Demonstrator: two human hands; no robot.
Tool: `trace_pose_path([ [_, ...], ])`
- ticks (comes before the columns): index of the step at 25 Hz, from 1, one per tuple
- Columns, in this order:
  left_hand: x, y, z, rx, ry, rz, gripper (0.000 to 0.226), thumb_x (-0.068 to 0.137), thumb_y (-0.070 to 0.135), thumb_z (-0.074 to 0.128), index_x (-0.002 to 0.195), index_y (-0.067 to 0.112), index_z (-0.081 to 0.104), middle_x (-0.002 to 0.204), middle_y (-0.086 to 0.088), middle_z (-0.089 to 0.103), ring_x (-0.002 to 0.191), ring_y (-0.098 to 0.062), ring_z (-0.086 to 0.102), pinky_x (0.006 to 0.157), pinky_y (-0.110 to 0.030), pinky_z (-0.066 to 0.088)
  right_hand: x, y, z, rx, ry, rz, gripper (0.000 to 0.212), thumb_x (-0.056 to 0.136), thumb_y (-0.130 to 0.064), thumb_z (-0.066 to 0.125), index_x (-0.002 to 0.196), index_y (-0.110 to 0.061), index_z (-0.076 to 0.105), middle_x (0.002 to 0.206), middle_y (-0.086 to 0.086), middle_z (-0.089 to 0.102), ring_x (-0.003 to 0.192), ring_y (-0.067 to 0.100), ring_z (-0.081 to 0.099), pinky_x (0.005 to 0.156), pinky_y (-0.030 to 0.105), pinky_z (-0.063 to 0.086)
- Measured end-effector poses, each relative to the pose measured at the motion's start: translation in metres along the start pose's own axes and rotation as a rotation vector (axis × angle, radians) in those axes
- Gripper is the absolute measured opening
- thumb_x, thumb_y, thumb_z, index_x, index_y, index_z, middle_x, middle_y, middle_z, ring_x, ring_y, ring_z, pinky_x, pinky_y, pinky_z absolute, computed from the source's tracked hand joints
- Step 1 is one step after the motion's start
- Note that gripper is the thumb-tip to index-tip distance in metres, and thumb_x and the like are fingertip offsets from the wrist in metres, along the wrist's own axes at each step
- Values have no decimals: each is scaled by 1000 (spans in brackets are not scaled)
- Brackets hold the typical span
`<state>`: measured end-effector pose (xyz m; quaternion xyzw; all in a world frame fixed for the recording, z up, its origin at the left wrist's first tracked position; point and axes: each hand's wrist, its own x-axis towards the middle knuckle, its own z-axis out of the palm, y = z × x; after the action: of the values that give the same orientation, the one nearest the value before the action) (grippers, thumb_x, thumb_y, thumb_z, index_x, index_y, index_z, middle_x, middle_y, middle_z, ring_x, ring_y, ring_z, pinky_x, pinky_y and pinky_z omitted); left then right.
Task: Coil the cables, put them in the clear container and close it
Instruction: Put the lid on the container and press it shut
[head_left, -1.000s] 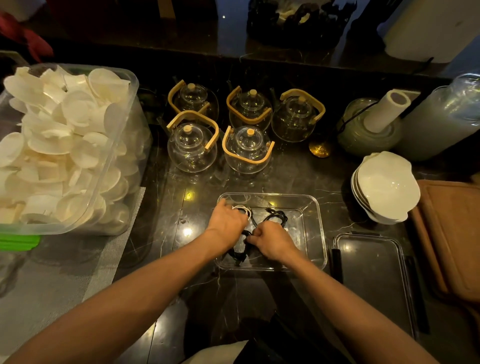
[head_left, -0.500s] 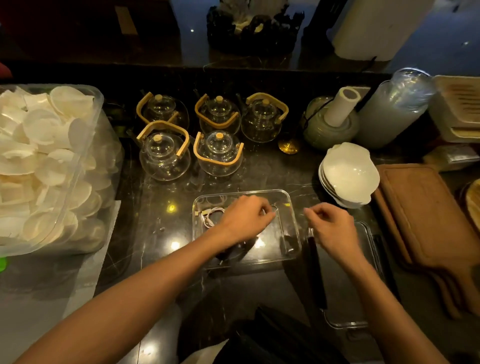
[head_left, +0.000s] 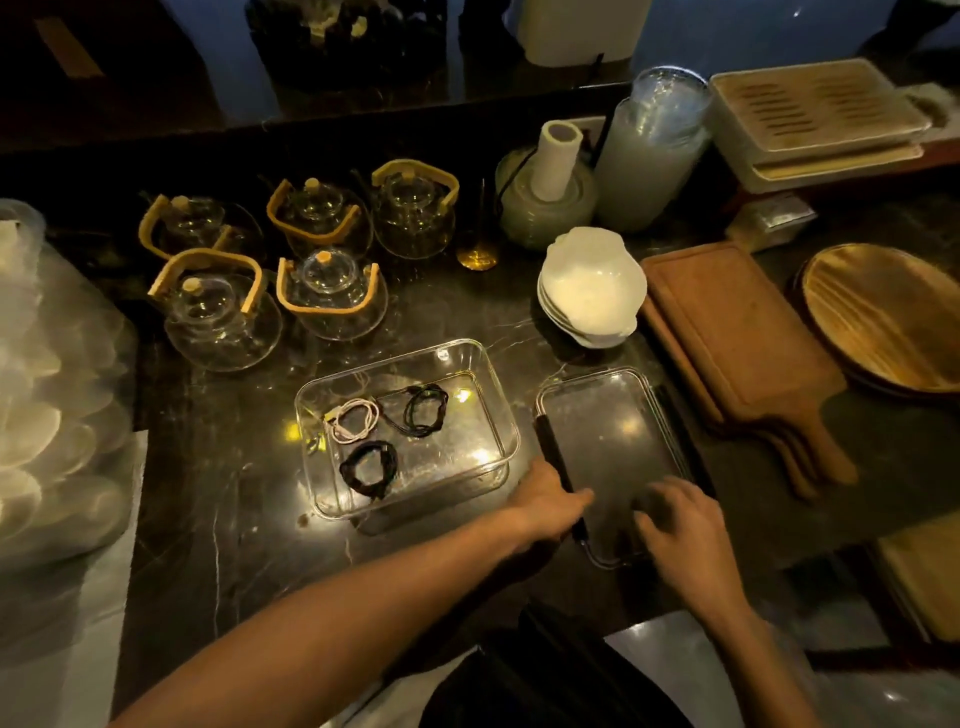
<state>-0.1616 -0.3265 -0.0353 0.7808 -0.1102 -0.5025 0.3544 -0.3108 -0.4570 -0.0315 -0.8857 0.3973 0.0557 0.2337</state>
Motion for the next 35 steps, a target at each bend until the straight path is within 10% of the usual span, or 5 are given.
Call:
trace_pose_path([
  [5, 12, -15, 18, 55, 17, -53, 29, 97, 42, 61, 85, 16, 62, 77, -2, 73, 77, -25, 77, 76, -39, 64, -21, 16, 21, -99, -299, -51, 80, 89, -10, 63, 161, -25, 30, 172, 4, 12, 158, 29, 6, 126, 46, 20],
  [10, 26, -17, 26, -3, 82, -110, 32, 91, 35, 67, 71, 10, 69, 69, -13, 77, 66, -27, 77, 71, -41, 65, -28, 27, 39, -222, -262, -132, 90, 90, -27, 65, 164, -30, 15, 174, 4, 0, 159, 30, -2, 126, 47, 17],
  [19, 32, -19, 18, -320, 38, -60, 22, 97, 23, 64, 91, 2, 65, 70, -17, 73, 62, -30, 72, 67, -45, 65, -27, 33, 47, -237, -59, -165, 72, 97, -37, 63, 160, -31, 29, 171, 4, 21, 156, 31, 18, 119, 50, 29],
  [27, -22, 73, -6, -595, -244, 302, 35, 101, 34, 59, 108, 1, 66, 96, -19, 76, 77, -24, 75, 66, -28, 61, -13, 22, -19, 322, 636, -263, 25, 91, 0, 61, 113, -7, 71, 107, 11, 73, 99, 28, 69, 89, 42, 54],
  [35, -66, 86, -119, -555, 469, 593, 49, 88, 46, 72, 126, 20, 56, 117, -1, 64, 105, -12, 64, 84, -24, 54, 12, -67, -136, 859, 495, -484, 14, 103, -20, 61, 99, -32, 67, 93, -1, 75, 89, 18, 73, 78, 27, 58],
])
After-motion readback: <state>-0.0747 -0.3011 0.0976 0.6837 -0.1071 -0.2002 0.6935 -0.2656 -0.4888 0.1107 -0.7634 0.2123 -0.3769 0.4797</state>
